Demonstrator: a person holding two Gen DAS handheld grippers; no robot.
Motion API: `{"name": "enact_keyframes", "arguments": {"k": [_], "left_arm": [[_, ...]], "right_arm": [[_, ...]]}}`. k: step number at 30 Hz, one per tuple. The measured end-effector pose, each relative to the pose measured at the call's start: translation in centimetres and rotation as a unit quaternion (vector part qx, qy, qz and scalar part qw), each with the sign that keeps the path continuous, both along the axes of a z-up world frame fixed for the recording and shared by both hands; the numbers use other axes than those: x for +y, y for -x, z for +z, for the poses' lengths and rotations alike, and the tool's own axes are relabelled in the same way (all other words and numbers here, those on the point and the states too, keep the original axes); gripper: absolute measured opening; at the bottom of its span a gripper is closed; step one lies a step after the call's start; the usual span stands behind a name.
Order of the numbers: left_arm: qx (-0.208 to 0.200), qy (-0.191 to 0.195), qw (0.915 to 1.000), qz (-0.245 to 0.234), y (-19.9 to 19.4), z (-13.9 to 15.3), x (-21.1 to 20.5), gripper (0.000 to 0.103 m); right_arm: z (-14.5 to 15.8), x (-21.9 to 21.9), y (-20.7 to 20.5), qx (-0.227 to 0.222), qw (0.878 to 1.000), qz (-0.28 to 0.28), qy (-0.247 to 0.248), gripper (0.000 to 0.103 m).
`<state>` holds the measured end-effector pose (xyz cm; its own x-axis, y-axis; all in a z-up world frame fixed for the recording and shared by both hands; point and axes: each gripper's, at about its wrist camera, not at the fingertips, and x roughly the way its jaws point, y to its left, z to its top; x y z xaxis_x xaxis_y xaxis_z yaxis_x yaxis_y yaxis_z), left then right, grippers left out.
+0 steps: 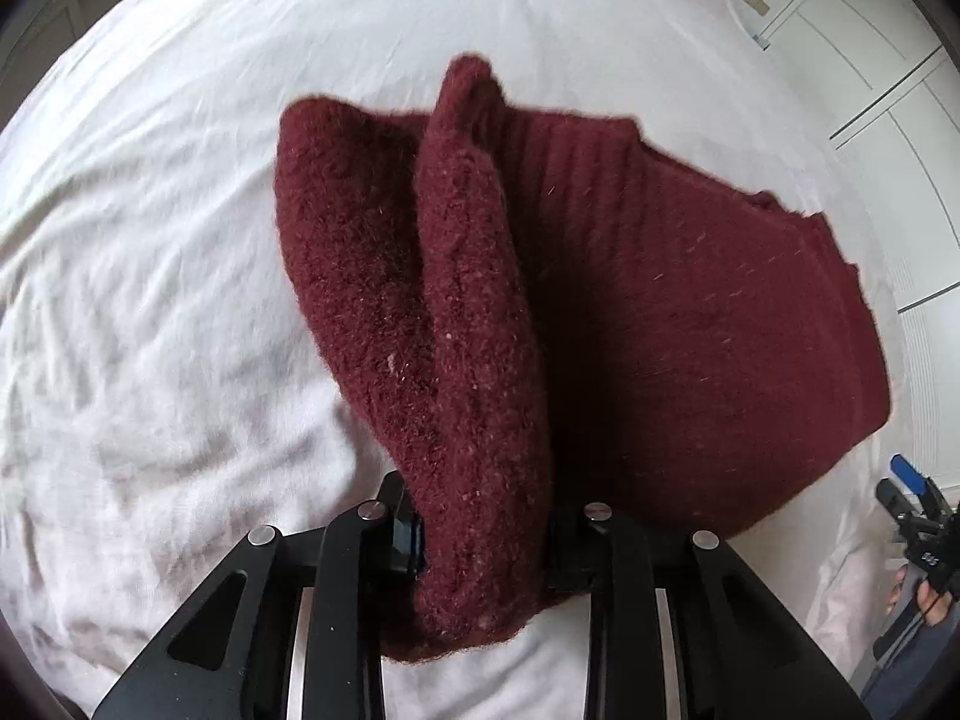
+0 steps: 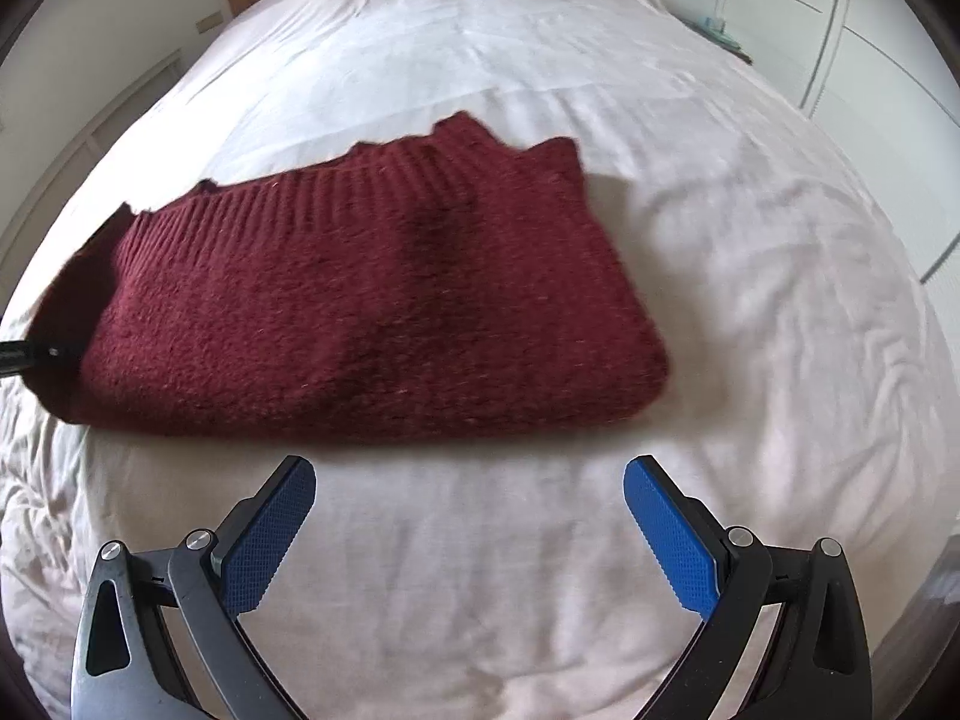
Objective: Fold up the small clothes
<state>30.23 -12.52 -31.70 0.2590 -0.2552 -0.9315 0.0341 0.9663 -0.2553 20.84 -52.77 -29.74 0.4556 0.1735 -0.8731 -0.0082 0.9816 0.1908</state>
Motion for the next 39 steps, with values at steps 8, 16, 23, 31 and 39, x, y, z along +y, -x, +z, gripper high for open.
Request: {"name": "enact_keyframes", "arguments": {"k": [8, 16, 23, 31, 39], "left_arm": [[-0.031, 0.063, 0.9973, -0.021, -0.8, 7.4, -2.7, 0.023], [-0.066, 0.047, 0.9912, -0.104, -2.7, 12.9, -12.7, 0.022], [-0.069, 0.040, 0.9829, -0.166, -4.0, 13.1, -23.2, 0.021], [-0.026, -0.011, 0.9796, -0.199, -3.8, 7.2, -30.2, 0.022], [-0.010, -0.052, 0.9838, -0.171, -3.9, 4.6, -31.7, 0.040]], "right_arm": [[2.0, -3.6, 0.3, -0.014, 0.999, -0.029, 0.000, 0.102], [4.1, -7.2, 0.5, -0.038, 0.998, -0.053, -0.015, 0.102], [4.3, -10.6, 0.8, -0.037, 0.996, -0.077, -0.012, 0.102], [1.6, -13.0, 1.6, 0.003, 0.995, -0.097, -0.017, 0.102], [-0.8, -13.7, 2.1, 0.035, 0.994, -0.100, -0.025, 0.102]]}}
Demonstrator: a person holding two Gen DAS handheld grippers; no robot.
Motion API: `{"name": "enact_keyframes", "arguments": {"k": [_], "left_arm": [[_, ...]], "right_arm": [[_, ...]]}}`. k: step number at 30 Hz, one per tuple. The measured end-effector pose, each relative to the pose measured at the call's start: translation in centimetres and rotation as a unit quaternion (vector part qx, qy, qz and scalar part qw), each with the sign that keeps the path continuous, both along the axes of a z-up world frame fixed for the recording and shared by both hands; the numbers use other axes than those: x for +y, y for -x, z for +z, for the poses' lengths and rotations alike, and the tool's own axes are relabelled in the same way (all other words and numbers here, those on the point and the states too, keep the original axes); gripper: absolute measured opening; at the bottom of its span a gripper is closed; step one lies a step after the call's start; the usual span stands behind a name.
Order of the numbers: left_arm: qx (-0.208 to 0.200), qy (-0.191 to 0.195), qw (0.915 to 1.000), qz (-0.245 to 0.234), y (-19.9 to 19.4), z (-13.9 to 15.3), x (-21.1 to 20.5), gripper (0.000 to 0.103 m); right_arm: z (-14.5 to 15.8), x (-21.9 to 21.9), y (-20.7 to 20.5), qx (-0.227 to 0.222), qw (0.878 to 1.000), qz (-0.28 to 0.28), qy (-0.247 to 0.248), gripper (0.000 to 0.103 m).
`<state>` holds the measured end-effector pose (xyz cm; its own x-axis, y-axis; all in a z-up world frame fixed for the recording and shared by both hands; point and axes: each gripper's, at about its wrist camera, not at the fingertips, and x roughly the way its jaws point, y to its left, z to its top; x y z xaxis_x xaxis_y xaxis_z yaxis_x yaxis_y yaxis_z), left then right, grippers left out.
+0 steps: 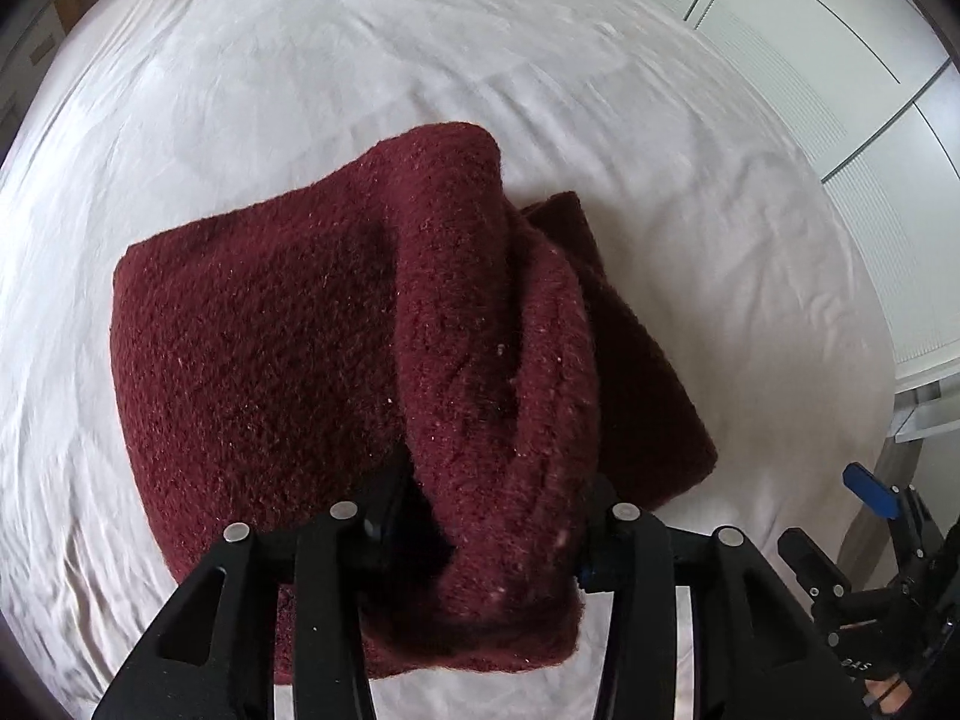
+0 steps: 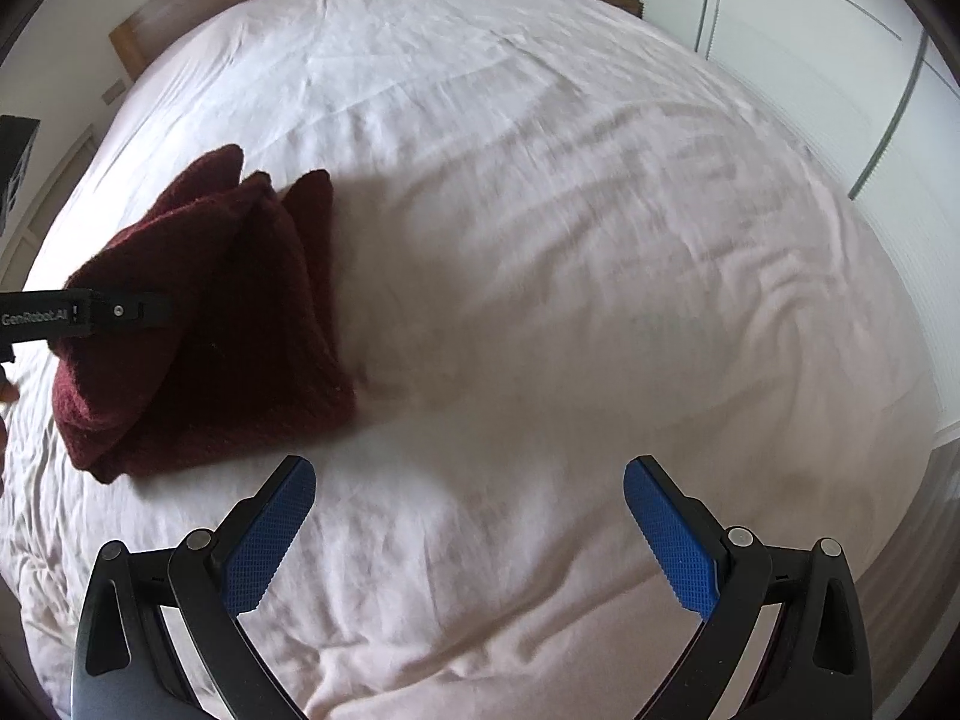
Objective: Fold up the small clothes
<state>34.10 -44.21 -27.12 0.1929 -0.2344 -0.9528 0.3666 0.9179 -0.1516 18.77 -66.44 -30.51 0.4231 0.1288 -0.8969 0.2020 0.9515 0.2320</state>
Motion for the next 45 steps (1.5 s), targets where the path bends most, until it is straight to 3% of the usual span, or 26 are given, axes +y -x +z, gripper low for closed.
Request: {"name": "enact_keyframes", "arguments": {"k": [2, 5, 9, 11, 16, 19, 26, 31, 32, 33, 34, 37, 41, 42, 45], "left_arm": [[0.005, -0.007, 0.9999, 0.010, -0.1, 0.2, 0.2, 0.050], [0.005, 0.012, 0.9998, 0.015, -0.3, 0.8, 0.2, 0.083], [-0.007, 0.035, 0.9991, 0.024, 0.1, 3.5, 1.3, 0.092], [-0.019, 0.051, 0.9980, 0.033, 0.0, 4.8, 2.0, 0.102], [-0.048, 0.075, 0.9946, 0.054, 0.0, 7.5, 4.4, 0.102], [-0.061, 0.060, 0.9946, 0.059, 0.4, 8.3, 6.3, 0.102], [-0.060, 0.017, 0.9936, 0.095, 1.2, 5.6, 11.4, 0.102], [-0.053, 0.014, 0.9907, 0.125, 2.1, 4.0, 14.7, 0.102], [-0.051, 0.016, 0.9903, 0.129, 2.4, 3.8, 15.3, 0.102], [-0.048, 0.019, 0.9899, 0.132, 2.5, 3.7, 15.7, 0.102], [-0.046, 0.022, 0.9893, 0.136, 2.8, 3.5, 16.2, 0.102], [-0.044, 0.023, 0.9890, 0.140, 3.2, 3.2, 16.9, 0.102], [-0.043, 0.019, 0.9901, 0.132, 3.6, 2.8, 17.5, 0.102], [-0.040, 0.019, 0.9904, 0.131, 3.7, 2.6, 17.5, 0.102], [-0.036, 0.017, 0.9913, 0.125, 3.9, 2.2, 17.6, 0.102]], "right_arm": [[0.1, 0.0, 0.1, -0.001, 1.000, -0.001, -0.003, 0.102], [0.6, 0.0, 0.1, -0.005, 1.000, -0.001, -0.003, 0.102], [1.5, 0.3, -0.3, -0.012, 1.000, 0.003, -0.005, 0.102], [2.0, 0.6, -0.6, -0.015, 1.000, 0.005, -0.011, 0.102], [4.0, 2.2, -2.2, -0.025, 0.999, 0.027, -0.008, 0.102], [5.5, 3.2, -3.7, -0.029, 0.999, 0.037, -0.009, 0.103], [9.6, 7.0, -9.0, -0.031, 0.995, 0.092, -0.013, 0.101], [9.6, 11.2, -13.4, 0.005, 0.989, 0.138, -0.047, 0.097], [9.3, 11.9, -14.1, 0.014, 0.988, 0.145, -0.051, 0.088], [8.9, 12.6, -14.7, 0.024, 0.987, 0.151, -0.056, 0.071], [8.3, 13.3, -15.3, 0.036, 0.985, 0.156, -0.062, 0.064], [5.8, 14.8, -16.6, 0.077, 0.981, 0.160, -0.076, 0.061], [3.1, 16.0, -16.5, 0.112, 0.977, 0.170, -0.059, 0.059], [2.6, 16.0, -16.3, 0.115, 0.977, 0.171, -0.060, 0.043], [1.9, 14.7, -15.6, 0.110, 0.980, 0.157, -0.054, 0.023]]}}
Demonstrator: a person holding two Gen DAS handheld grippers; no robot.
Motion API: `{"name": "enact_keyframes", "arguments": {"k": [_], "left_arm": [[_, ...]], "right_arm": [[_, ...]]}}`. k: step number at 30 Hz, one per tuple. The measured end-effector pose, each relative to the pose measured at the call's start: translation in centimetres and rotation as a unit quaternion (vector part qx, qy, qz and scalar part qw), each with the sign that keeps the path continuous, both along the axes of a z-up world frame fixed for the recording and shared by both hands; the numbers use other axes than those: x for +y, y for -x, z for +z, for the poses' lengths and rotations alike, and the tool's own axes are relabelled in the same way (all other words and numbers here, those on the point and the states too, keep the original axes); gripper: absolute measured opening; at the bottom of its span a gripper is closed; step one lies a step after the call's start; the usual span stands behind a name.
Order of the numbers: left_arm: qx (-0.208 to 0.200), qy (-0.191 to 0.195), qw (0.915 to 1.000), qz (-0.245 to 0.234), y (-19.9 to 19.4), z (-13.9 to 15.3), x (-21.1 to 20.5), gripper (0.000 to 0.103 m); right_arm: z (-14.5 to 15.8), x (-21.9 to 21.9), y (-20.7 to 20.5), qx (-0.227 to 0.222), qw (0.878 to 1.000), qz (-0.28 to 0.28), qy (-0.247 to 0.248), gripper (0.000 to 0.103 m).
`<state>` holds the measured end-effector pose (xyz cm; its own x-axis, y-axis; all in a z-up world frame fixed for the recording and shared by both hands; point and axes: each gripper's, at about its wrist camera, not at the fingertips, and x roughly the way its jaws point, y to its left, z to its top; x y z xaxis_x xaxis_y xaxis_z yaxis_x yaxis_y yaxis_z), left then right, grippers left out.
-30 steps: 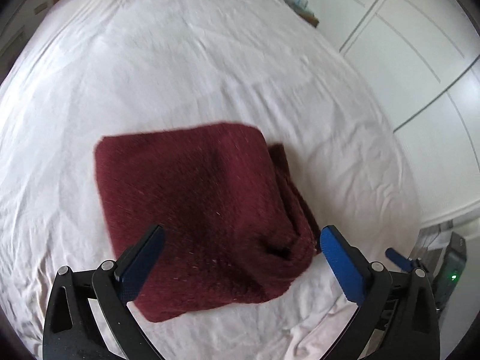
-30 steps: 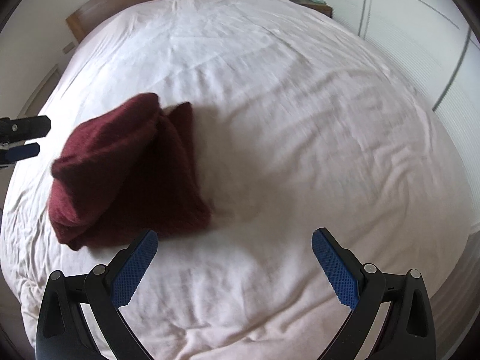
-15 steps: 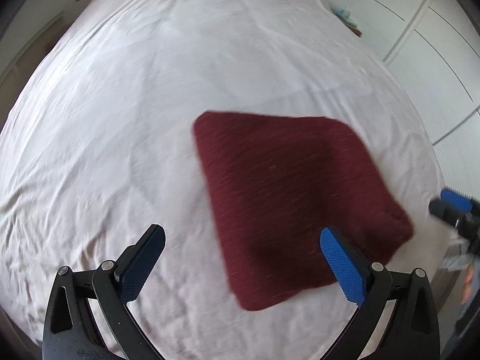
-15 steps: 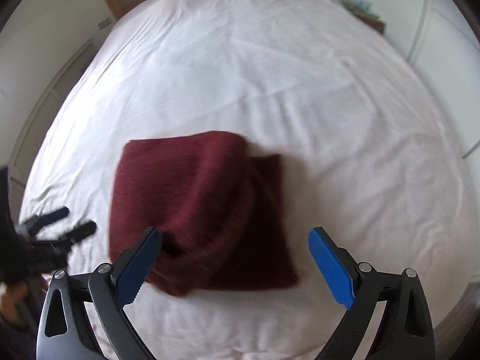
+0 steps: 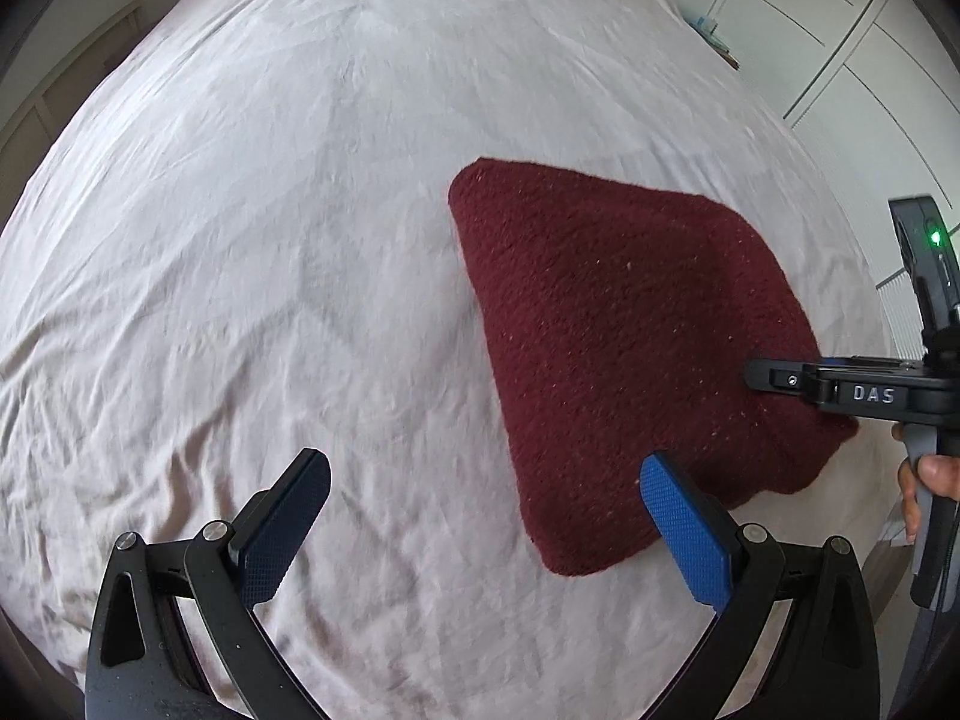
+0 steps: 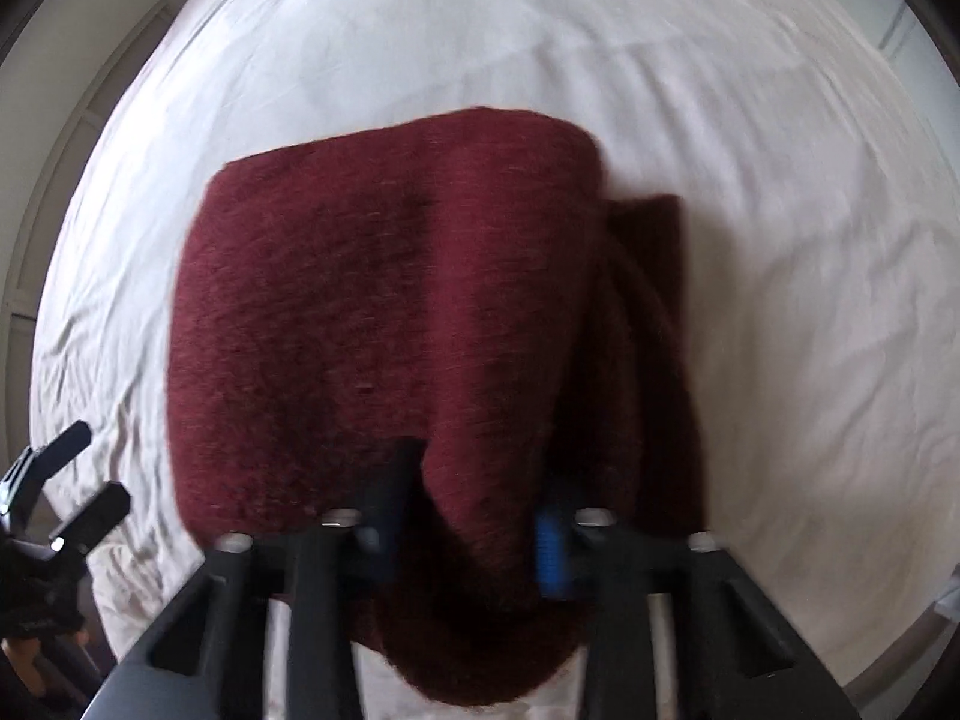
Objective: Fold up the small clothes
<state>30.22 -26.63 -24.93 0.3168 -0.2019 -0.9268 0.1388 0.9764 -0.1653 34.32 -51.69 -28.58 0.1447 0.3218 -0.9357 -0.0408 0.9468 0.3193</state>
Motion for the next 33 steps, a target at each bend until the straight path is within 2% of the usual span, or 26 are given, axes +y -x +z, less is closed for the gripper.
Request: {"name": "enact_keyframes", "arguments": {"k": [3, 10, 15, 19, 23, 25, 27, 29, 31, 33], "left_arm": [[0.000, -0.008, 1.0000, -0.004, 0.1, -0.4, -0.2, 0.102], [0.003, -0.009, 0.9998, -0.015, 0.2, -1.1, -1.3, 0.102], [0.000, -0.016, 0.9992, -0.037, 0.6, -1.0, -2.6, 0.102], [-0.002, -0.015, 0.9991, -0.040, 0.6, -1.2, -3.1, 0.102], [0.005, -0.012, 0.9994, -0.032, 0.6, -1.7, -3.0, 0.102], [0.008, -0.015, 0.9994, -0.029, 0.5, -2.0, -3.0, 0.102], [0.010, -0.016, 0.9994, -0.028, 0.4, -2.1, -3.1, 0.102], [0.012, -0.013, 0.9995, -0.027, 0.1, -2.2, -3.3, 0.102], [0.012, -0.007, 0.9994, -0.031, -0.2, -2.3, -3.4, 0.102], [0.014, -0.001, 0.9994, -0.033, -0.8, -2.2, -3.5, 0.102]], "right_arm": [[0.4, -2.1, 1.0, -0.020, 1.000, -0.016, -0.012, 0.020], [1.4, -5.1, 4.1, -0.065, 0.997, -0.030, 0.013, 0.018], [0.6, -7.1, 5.7, -0.067, 0.996, -0.043, 0.034, 0.017], [-1.3, -7.2, 5.8, -0.055, 0.995, -0.047, 0.070, 0.017], [-2.7, -8.5, 6.6, -0.054, 0.996, -0.069, 0.028, 0.019], [-2.5, -9.1, 6.8, -0.059, 0.995, -0.077, 0.006, 0.025], [-2.0, -9.5, 7.1, -0.060, 0.995, -0.083, -0.004, 0.038], [-1.3, -9.7, 7.2, -0.063, 0.995, -0.083, -0.008, 0.045], [-0.5, -9.8, 7.3, -0.067, 0.994, -0.083, -0.005, 0.056], [0.4, -9.5, 7.0, -0.077, 0.994, -0.081, 0.007, 0.075]]}}
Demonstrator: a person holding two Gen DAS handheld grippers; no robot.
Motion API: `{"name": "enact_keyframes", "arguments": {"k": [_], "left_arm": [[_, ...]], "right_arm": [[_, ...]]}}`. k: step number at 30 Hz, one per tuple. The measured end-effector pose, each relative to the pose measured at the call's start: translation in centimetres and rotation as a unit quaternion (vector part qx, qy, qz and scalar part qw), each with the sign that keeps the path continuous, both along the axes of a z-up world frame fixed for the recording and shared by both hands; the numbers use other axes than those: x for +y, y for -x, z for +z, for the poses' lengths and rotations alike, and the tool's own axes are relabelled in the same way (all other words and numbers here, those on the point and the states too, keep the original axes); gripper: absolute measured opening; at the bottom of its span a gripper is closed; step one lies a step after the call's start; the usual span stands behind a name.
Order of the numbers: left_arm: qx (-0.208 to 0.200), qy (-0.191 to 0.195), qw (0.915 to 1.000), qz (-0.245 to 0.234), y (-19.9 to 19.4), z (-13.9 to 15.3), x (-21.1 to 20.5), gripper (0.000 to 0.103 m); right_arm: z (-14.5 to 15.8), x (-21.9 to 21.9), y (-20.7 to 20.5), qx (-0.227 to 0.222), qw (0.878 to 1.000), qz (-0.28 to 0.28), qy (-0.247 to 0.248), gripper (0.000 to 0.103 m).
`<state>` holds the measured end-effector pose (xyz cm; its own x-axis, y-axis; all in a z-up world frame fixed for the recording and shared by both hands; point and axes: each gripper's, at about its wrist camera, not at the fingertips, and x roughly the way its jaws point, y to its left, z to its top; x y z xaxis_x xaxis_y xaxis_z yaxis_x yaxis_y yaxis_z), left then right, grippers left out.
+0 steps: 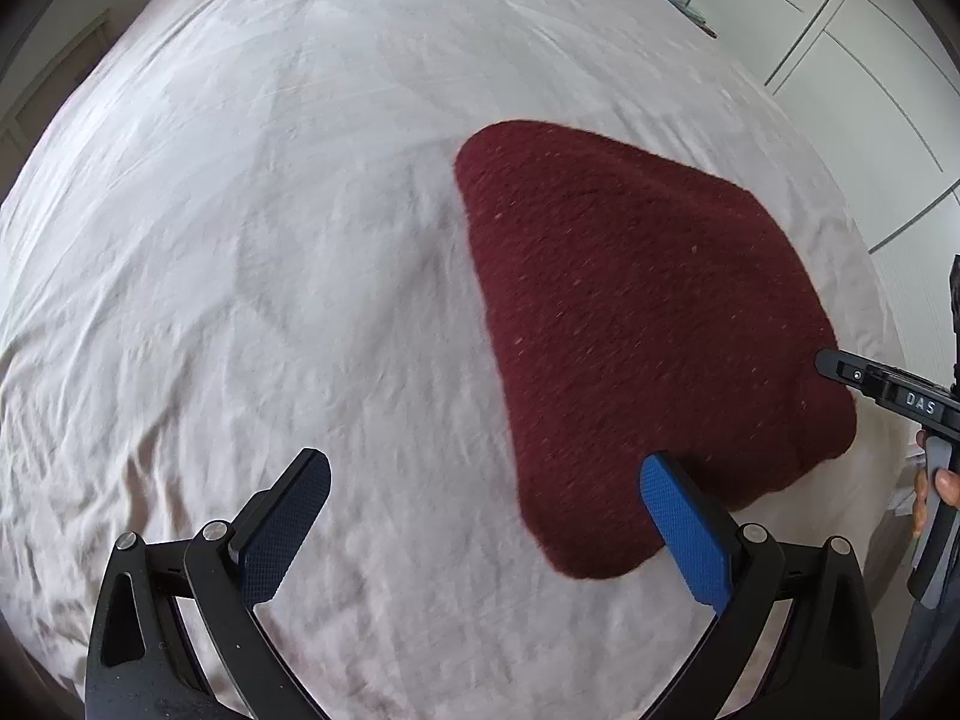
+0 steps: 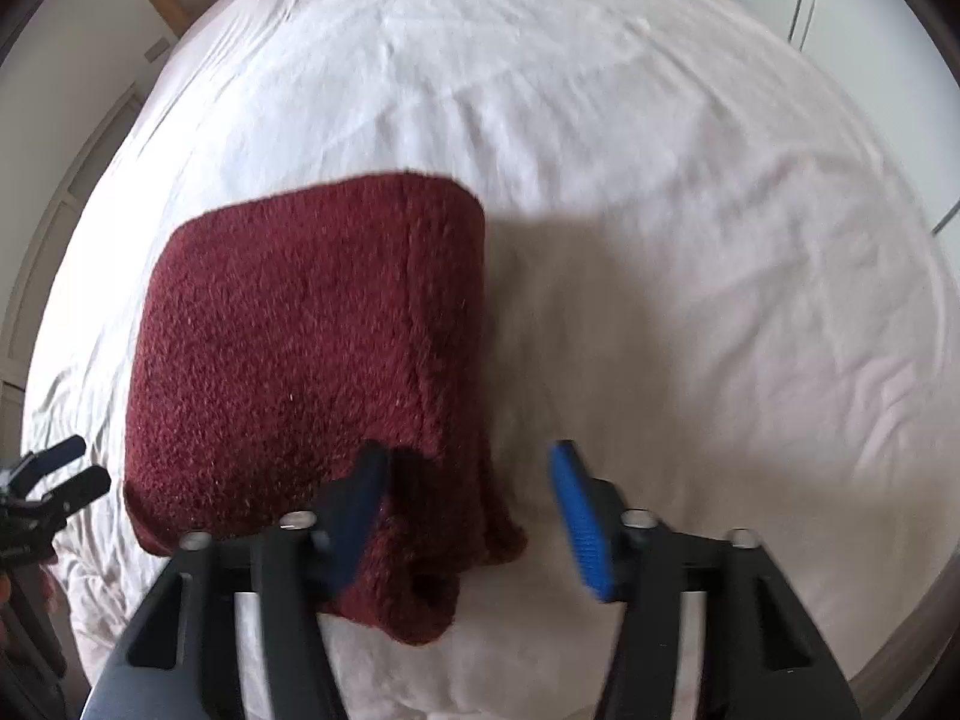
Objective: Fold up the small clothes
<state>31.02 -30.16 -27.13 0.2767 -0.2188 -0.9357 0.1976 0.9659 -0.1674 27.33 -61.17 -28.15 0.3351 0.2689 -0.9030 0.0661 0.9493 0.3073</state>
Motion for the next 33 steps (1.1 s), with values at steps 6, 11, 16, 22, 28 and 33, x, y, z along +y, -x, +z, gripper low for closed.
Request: {"name": "enact_keyframes", "arguments": {"k": [6, 11, 16, 22, 28, 33], "left_arm": [[-0.014, -0.010, 0.9999, 0.000, -2.1, 1.2, -0.9, 0.102], [-0.004, -0.008, 0.9999, -0.011, -4.3, 0.6, -3.3, 0.102], [0.028, -0.006, 0.9995, -0.015, -5.6, -2.2, -4.9, 0.102], [0.048, 0.011, 0.9988, 0.004, -5.2, -5.2, -4.2, 0.102], [0.040, 0.003, 0.9991, -0.012, -4.4, -6.7, -4.6, 0.103], [0.032, 0.002, 0.9992, -0.023, -3.6, -7.5, -5.2, 0.103]], "right_arm": [[2.8, 1.2, -0.7, -0.043, 0.999, 0.019, 0.000, 0.091], [1.3, 3.1, -2.7, -0.034, 0.998, 0.045, -0.002, 0.102], [-1.6, 3.5, -3.4, -0.004, 0.999, 0.043, -0.005, 0.102], [-5.0, 2.8, -3.8, 0.013, 0.998, 0.033, -0.048, 0.102], [-6.4, 3.0, -3.9, 0.004, 0.998, 0.036, -0.046, 0.102], [-7.2, 2.8, -3.9, 0.015, 0.996, 0.035, -0.082, 0.073]]}}
